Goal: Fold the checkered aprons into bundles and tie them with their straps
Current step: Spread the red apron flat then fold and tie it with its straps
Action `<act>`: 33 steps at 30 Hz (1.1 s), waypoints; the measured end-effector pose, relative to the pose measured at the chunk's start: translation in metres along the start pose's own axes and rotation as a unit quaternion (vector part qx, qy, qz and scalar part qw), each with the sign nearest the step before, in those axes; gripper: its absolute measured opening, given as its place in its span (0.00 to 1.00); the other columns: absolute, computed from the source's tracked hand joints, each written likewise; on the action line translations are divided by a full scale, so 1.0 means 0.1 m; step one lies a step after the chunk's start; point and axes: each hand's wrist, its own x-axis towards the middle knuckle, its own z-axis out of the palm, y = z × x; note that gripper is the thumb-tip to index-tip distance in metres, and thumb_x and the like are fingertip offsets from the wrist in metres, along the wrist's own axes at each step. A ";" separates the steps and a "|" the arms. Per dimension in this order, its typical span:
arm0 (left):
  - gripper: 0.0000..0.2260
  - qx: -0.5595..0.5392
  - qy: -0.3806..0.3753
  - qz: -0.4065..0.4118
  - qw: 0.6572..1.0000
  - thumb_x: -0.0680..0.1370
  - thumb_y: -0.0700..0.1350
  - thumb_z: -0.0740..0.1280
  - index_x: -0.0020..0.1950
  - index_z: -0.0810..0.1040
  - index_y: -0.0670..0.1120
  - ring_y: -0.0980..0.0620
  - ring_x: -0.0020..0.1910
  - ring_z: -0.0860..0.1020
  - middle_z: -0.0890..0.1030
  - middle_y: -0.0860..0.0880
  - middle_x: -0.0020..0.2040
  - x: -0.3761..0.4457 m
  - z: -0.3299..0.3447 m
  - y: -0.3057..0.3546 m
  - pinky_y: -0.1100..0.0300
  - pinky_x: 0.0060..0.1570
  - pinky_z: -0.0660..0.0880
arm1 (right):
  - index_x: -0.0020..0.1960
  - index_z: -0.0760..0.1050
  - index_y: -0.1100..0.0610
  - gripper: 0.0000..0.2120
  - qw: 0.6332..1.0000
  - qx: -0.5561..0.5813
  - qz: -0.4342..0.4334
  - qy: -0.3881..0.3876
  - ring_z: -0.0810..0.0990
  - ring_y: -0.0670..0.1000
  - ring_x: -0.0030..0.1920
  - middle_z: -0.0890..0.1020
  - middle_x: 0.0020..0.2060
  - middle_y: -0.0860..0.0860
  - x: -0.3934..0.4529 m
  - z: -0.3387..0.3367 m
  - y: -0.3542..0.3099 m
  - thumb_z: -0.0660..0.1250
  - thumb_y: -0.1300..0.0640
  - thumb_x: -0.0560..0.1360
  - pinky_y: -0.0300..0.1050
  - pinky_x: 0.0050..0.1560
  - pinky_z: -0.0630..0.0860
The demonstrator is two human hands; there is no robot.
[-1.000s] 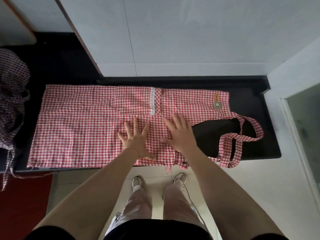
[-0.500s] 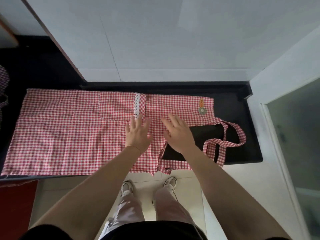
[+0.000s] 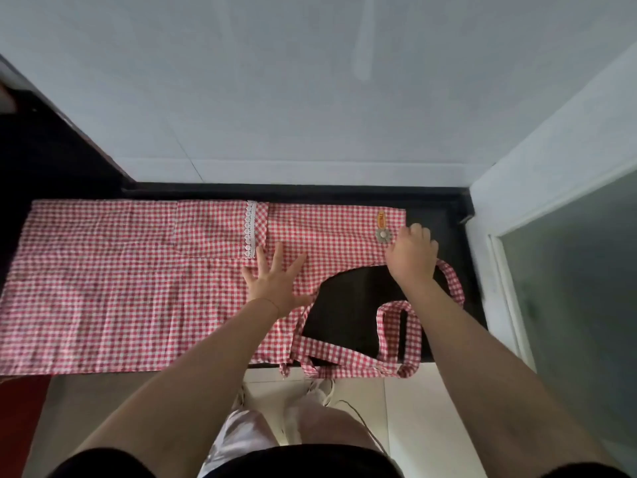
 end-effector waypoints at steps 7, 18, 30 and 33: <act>0.42 0.010 0.007 0.012 1.000 0.72 0.74 0.58 0.78 0.38 0.66 0.34 0.77 0.34 0.34 0.48 0.80 -0.05 0.05 0.09 0.26 0.71 0.46 | 0.69 0.70 0.60 0.19 0.985 0.111 -0.126 -0.039 0.75 0.56 0.63 0.75 0.65 0.57 0.43 0.11 -0.23 0.65 0.57 0.80 0.49 0.62 0.73; 0.37 -0.013 0.054 0.036 0.998 0.74 0.74 0.56 0.78 0.42 0.67 0.40 0.80 0.45 0.43 0.52 0.82 -0.01 -0.01 0.16 0.30 0.72 0.52 | 0.58 0.75 0.62 0.08 0.989 0.133 0.002 -0.064 0.73 0.51 0.40 0.72 0.62 0.59 0.78 0.01 -0.41 0.60 0.61 0.82 0.45 0.41 0.71; 0.38 -0.022 0.056 -0.065 0.996 0.75 0.74 0.49 0.78 0.33 0.63 0.40 0.78 0.34 0.32 0.50 0.79 0.49 -0.11 -0.16 0.30 0.73 0.42 | 0.81 0.46 0.47 0.28 0.948 0.057 -0.298 -0.098 0.42 0.54 0.80 0.47 0.81 0.50 0.05 0.57 -1.13 0.42 0.41 0.84 0.60 0.79 0.43; 0.39 -0.021 0.057 -0.061 0.996 0.74 0.76 0.47 0.77 0.32 0.63 0.39 0.78 0.33 0.31 0.49 0.79 0.52 -0.08 -0.18 0.29 0.72 0.40 | 0.81 0.38 0.46 0.29 0.969 0.028 -0.230 -0.092 0.37 0.52 0.79 0.39 0.80 0.48 0.15 0.71 -0.65 0.36 0.38 0.83 0.59 0.78 0.40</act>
